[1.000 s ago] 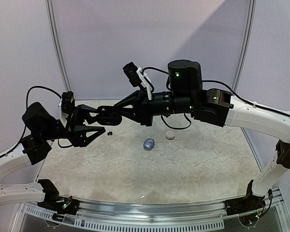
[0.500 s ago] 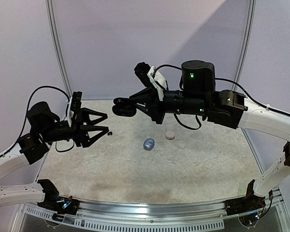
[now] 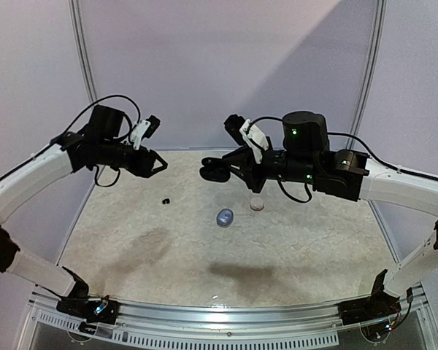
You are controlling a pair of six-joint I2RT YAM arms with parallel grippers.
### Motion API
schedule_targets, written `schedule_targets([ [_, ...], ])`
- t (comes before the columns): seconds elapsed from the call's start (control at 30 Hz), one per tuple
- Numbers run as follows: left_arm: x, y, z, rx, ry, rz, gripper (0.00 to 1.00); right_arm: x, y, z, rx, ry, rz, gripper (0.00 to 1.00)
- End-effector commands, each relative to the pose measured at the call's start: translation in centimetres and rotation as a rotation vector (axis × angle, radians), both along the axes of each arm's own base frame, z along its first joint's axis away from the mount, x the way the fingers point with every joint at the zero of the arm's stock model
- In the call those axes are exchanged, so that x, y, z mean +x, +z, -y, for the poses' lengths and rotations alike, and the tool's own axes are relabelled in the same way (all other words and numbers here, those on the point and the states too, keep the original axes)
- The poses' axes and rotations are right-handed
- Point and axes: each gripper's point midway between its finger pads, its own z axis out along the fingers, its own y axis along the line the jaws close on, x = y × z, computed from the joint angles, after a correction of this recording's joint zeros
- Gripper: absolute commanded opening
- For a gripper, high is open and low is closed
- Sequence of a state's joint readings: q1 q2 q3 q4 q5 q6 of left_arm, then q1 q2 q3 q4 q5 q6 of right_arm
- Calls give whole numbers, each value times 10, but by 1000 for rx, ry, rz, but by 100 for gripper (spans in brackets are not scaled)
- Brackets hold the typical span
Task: Insert the wireless bluetooth earbuds into the charging case
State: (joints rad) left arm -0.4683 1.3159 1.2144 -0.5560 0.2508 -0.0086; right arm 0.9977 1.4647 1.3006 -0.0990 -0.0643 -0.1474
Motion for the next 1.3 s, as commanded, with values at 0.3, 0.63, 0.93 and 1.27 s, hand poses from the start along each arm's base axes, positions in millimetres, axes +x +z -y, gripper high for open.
schedule_targets([
  [0.3,103,-153,-58,374,115,-450,58,10,8,16,-14,17,91,0],
  [0.63,119,-219,-60,420,76,-482,40,22,-7,5,-42,35,69,0],
  [0.93,133,-234,-56,418,70,-440,38,19,-9,9,-51,36,41,0],
  [1.27,111,-249,-59,432,47,-526,33,18,-4,12,-37,26,40,0],
])
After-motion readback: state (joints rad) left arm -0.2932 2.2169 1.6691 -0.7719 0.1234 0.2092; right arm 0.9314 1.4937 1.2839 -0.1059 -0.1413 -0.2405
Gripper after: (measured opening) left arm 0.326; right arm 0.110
